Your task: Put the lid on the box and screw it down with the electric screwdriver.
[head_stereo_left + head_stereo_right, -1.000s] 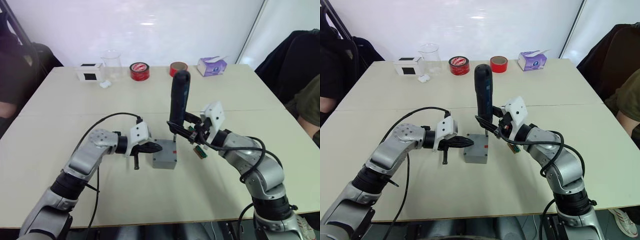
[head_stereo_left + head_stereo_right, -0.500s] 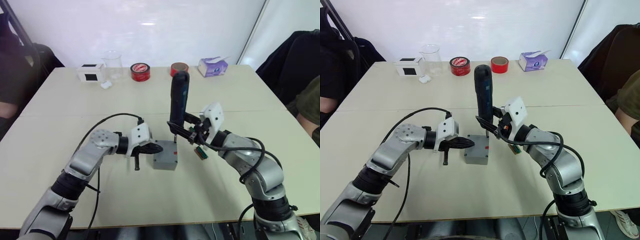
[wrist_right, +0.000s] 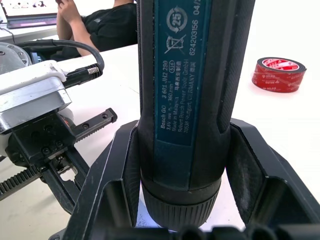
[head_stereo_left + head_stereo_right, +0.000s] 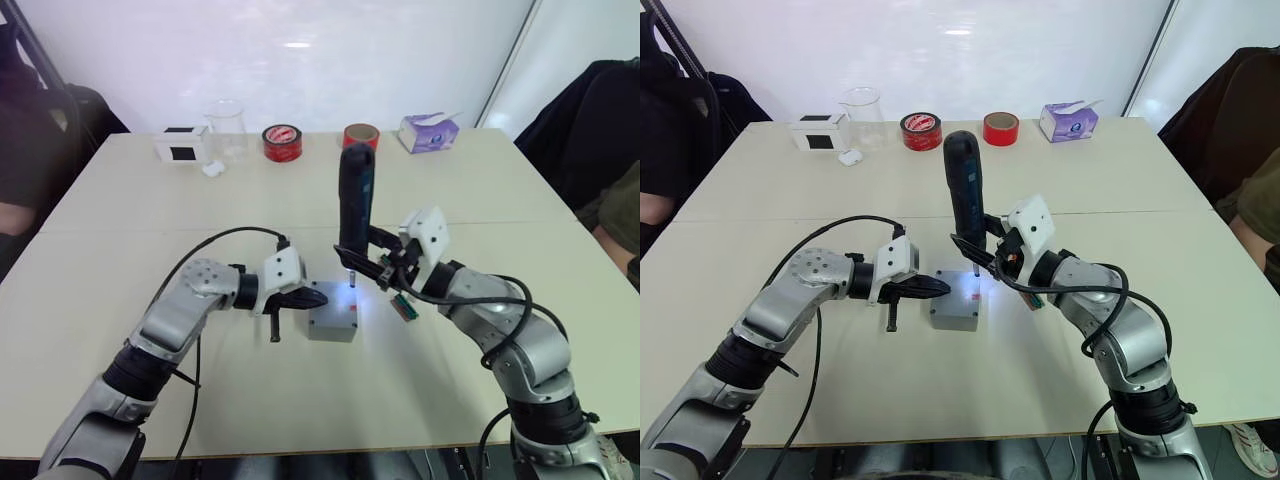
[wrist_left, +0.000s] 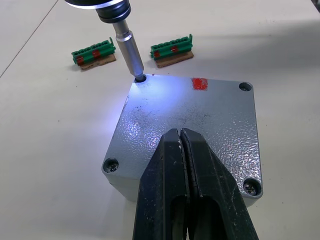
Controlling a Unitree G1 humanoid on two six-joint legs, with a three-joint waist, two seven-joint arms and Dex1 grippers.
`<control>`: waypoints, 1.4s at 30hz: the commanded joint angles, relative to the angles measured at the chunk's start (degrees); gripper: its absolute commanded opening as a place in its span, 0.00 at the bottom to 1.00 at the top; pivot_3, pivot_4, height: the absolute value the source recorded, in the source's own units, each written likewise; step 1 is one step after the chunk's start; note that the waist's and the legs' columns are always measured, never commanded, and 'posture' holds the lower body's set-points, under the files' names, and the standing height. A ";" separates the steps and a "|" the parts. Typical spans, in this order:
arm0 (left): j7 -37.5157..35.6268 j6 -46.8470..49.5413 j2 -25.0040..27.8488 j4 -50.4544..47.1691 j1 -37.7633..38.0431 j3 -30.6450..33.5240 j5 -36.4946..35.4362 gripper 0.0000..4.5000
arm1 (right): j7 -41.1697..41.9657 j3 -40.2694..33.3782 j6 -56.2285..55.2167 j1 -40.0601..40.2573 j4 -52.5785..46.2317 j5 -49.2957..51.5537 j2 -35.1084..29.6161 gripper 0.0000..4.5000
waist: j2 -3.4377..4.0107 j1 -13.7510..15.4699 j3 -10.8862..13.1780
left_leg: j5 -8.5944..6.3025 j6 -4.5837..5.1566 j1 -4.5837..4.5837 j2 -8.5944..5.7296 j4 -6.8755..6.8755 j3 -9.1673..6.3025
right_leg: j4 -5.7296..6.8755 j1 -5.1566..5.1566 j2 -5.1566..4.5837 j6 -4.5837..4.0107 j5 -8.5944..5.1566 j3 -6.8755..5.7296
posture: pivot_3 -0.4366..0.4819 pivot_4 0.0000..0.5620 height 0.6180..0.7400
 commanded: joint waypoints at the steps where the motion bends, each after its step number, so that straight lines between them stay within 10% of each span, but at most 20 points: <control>1: -0.06 1.34 1.04 1.81 1.10 -1.52 2.09 0.00 | -0.17 -0.64 2.34 0.67 0.54 0.94 -0.42 0.41 | 0.02 -0.01 0.01 | 0.01 -0.02 0.00 0.00 -0.06 0.02 | -0.02 -0.02 -0.01 0.00 0.00 0.00 | 0.48 0.27 1.00; 10: -1.15 1.28 0.69 -1.14 1.16 0.45 -1.03 0.00 | -8.57 -15.44 13.02 -11.61 -4.62 18.53 1.05 0.41 | 0.37 -0.02 0.26 | 0.29 -0.42 -1.26 -0.02 -0.18 0.09 | 0.19 -1.45 -0.06 0.06 0.05 -0.05 | 0.48 0.27 1.00; 18: -3.34 4.00 1.83 -8.78 -1.06 7.16 -9.29 0.00 | -19.59 -28.51 42.70 -24.07 6.05 32.47 -14.87 0.41 | 0.51 0.02 0.58 | 0.32 -0.43 -2.01 -0.04 -0.12 -0.01 | 0.17 -2.02 -0.05 0.28 0.18 -0.34 | 0.48 0.27 1.00; 30: -3.90 7.85 6.16 -14.69 -1.56 13.75 -17.19 0.00 | -13.66 -12.22 55.64 -23.64 20.22 26.51 -35.54 0.41 | 0.78 -0.05 1.37 | 0.32 -0.38 -2.02 -0.01 0.09 -0.02 | 0.24 -1.99 0.30 0.32 0.17 -0.41 | 0.48 0.27 1.00; 42: -0.30 11.71 7.88 -18.75 -0.96 16.38 -20.94 0.00 | -7.68 -0.31 53.31 -26.85 36.00 15.34 -33.08 0.41 | 0.71 -0.04 1.86 | 0.27 -0.28 -2.07 -0.04 0.59 0.01 | 0.27 -1.82 0.46 0.59 0.32 -0.44 | 0.48 0.27 1.00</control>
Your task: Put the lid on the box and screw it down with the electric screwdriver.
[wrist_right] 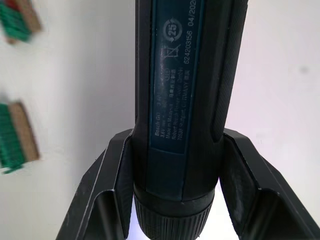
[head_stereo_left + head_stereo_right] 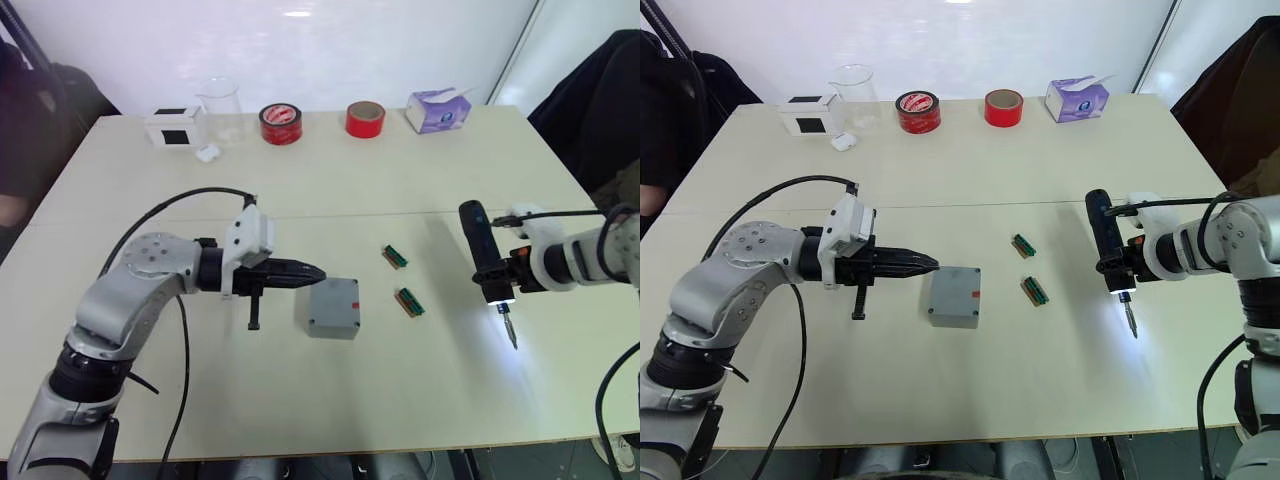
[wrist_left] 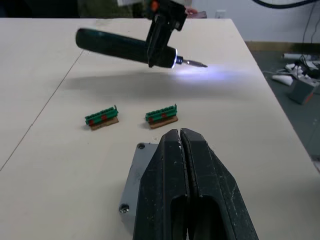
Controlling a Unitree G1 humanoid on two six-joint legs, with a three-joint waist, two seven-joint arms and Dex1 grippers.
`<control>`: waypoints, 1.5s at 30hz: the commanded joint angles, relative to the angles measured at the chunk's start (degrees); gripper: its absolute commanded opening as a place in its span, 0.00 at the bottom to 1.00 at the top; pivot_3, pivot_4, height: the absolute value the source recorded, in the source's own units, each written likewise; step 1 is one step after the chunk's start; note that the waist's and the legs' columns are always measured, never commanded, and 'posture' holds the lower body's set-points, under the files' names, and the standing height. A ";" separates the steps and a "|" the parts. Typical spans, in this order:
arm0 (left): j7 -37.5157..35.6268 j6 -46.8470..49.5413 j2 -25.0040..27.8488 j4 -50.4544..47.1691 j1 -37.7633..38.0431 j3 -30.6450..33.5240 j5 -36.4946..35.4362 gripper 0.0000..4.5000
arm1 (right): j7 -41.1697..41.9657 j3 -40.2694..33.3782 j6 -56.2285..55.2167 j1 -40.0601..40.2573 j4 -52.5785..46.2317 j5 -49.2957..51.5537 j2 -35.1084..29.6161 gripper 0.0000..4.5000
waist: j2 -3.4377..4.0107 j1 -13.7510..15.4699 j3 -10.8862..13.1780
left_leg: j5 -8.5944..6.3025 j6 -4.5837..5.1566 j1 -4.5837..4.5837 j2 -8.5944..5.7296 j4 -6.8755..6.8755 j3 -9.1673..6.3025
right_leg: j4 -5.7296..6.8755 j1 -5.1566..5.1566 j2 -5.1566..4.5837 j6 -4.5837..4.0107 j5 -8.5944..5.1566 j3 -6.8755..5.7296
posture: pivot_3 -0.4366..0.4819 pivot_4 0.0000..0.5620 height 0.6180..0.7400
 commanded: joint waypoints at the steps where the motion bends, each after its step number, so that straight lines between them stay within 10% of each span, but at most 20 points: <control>1: 1.59 0.63 1.03 -2.55 -0.28 2.48 -1.38 0.00 | 2.74 1.23 -2.22 -2.15 1.49 -3.31 0.43 0.41 | 0.00 0.04 0.00 | 0.00 0.00 0.00 0.02 0.00 -0.01 | 0.00 0.00 0.02 0.00 0.00 0.00 | 0.48 0.27 1.00; 7: 3.26 2.50 1.18 -3.38 -0.74 2.60 -2.79 0.00 | 6.09 3.85 -4.14 -2.45 4.14 -7.56 1.25 0.41 | 0.01 0.18 0.01 | 0.00 -0.01 0.00 -0.02 0.05 -0.01 | 0.03 0.02 0.00 0.01 0.01 0.00 | 0.48 0.27 1.00; 8: 3.37 2.68 1.27 -3.45 -0.70 2.70 -2.96 0.00 | 6.56 4.01 -4.39 -2.19 3.86 -7.98 1.32 0.63 | 0.01 0.16 0.01 | 0.00 -0.01 0.00 -0.03 0.07 -0.01 | 0.02 0.03 0.00 0.02 0.01 0.00 | 0.48 0.27 1.00; 14: 4.25 4.15 2.58 -3.35 -0.54 3.15 -3.40 0.00 | 10.86 4.39 -6.05 -1.42 1.63 -9.92 -0.78 0.99 | 0.01 0.15 0.01 | 0.01 -0.01 0.00 -0.03 0.09 -0.02 | 0.05 0.04 0.00 0.05 0.03 -0.01 | 0.48 0.27 1.00; 22: 4.73 5.82 7.13 -1.15 0.95 5.78 -3.02 0.00 | 26.23 3.13 -19.34 0.01 -13.03 -10.00 -12.94 0.99 | 0.13 0.16 0.12 | 0.00 -0.01 0.02 -0.03 0.11 -0.02 | 0.09 0.03 0.00 0.05 0.02 -0.01 | 0.48 0.27 1.00; 29: 2.70 6.47 13.88 -0.23 8.65 10.41 -2.84 0.00 | 42.12 -17.69 -27.33 15.18 -25.04 -1.14 -17.11 0.99 | 0.13 0.19 0.13 | 0.00 -0.01 0.08 0.03 0.12 -0.04 | 0.13 0.09 0.00 0.05 0.02 -0.03 | 0.48 0.27 1.00; 40: -1.98 10.84 22.93 0.23 17.36 23.75 -8.49 0.93 | 54.77 -40.08 -36.72 39.96 -29.69 -6.58 -16.95 1.00 | -0.01 0.24 0.13 | 0.00 -0.01 0.21 0.01 0.40 -0.04 | 0.41 0.24 -0.04 0.05 0.02 -0.09 | 0.48 0.27 1.00; 45: -3.12 10.44 25.14 -0.28 20.96 27.31 -7.87 0.99 | 56.79 -42.39 -38.22 42.13 -28.15 -7.75 -18.45 1.00 | 0.01 0.11 0.14 | -0.02 0.01 0.21 0.03 0.73 -0.03 | 0.77 0.23 -0.01 0.06 -0.03 -0.06 | 0.48 0.27 1.00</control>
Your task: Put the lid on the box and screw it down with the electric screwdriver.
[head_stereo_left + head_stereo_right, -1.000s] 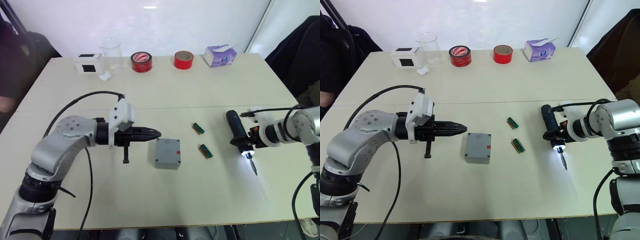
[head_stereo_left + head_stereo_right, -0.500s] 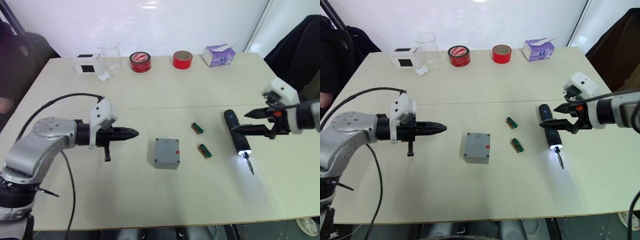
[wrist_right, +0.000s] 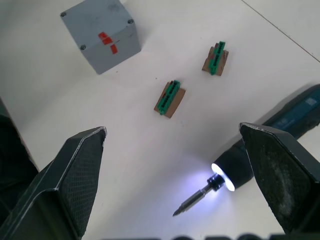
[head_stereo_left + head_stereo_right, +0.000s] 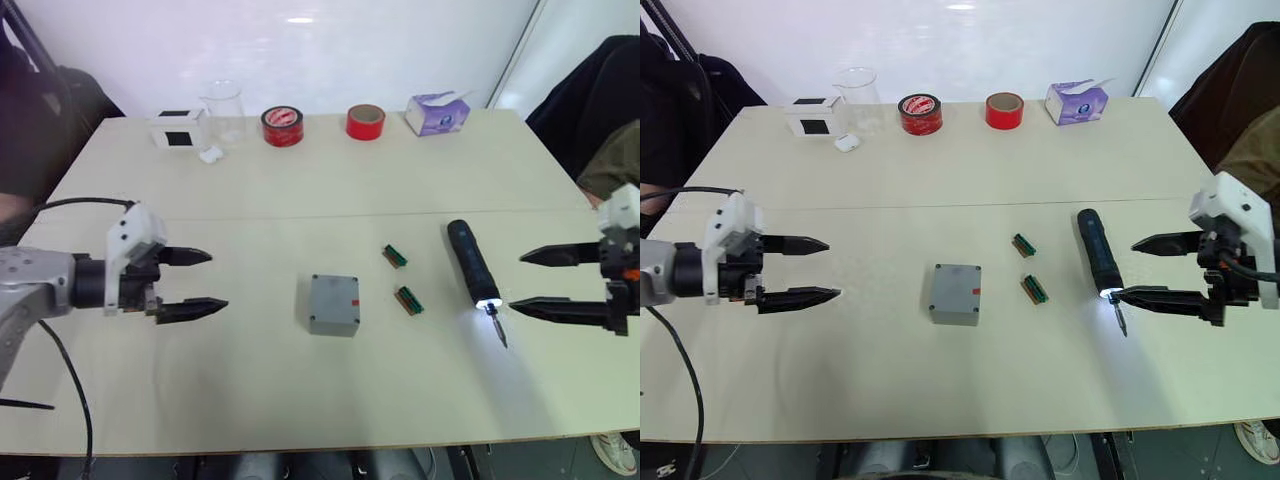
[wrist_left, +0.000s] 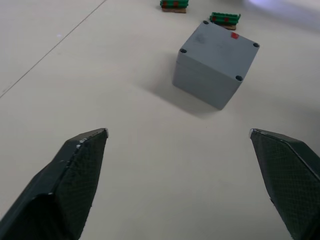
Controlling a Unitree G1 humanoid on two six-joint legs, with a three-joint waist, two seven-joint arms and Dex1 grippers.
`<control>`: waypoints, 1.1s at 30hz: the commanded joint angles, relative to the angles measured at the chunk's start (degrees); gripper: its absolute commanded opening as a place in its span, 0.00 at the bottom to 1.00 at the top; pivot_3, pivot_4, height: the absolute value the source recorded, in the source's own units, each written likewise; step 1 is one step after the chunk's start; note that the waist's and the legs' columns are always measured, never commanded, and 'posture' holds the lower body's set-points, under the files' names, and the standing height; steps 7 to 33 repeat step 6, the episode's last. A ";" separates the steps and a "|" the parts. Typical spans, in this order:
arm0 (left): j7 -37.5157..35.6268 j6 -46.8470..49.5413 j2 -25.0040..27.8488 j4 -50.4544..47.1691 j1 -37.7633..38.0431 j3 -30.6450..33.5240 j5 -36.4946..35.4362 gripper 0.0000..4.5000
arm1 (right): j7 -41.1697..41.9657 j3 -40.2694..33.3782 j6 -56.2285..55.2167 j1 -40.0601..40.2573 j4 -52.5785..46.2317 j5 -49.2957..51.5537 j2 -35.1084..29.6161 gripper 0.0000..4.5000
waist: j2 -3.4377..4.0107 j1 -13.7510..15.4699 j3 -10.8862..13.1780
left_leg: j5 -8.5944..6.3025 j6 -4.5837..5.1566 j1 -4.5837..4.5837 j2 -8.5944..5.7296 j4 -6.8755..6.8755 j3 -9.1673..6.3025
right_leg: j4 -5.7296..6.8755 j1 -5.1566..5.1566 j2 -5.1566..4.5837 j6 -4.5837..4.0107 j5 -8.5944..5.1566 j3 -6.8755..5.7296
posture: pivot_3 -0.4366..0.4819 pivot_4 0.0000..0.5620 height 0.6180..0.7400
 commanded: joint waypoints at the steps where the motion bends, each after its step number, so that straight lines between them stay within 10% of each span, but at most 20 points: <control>1: -1.58 -1.36 2.24 -0.65 1.65 4.00 0.39 0.99 | 1.45 -2.67 -1.97 -0.43 1.05 -0.91 -1.66 1.00 | 0.00 -0.01 0.00 | 0.00 0.00 0.01 0.00 0.08 0.00 | 0.08 0.00 0.00 0.00 0.00 0.01 | 0.48 0.27 1.00; 33: -1.51 -2.02 2.66 -1.25 2.85 5.08 0.52 0.99 | -0.17 -0.84 -2.91 -2.49 1.56 -0.37 -1.27 1.00 | 0.00 0.09 0.00 | 0.01 -0.01 0.04 0.00 0.24 0.01 | 0.21 0.03 0.00 -0.01 0.00 0.01 | 0.48 0.27 1.00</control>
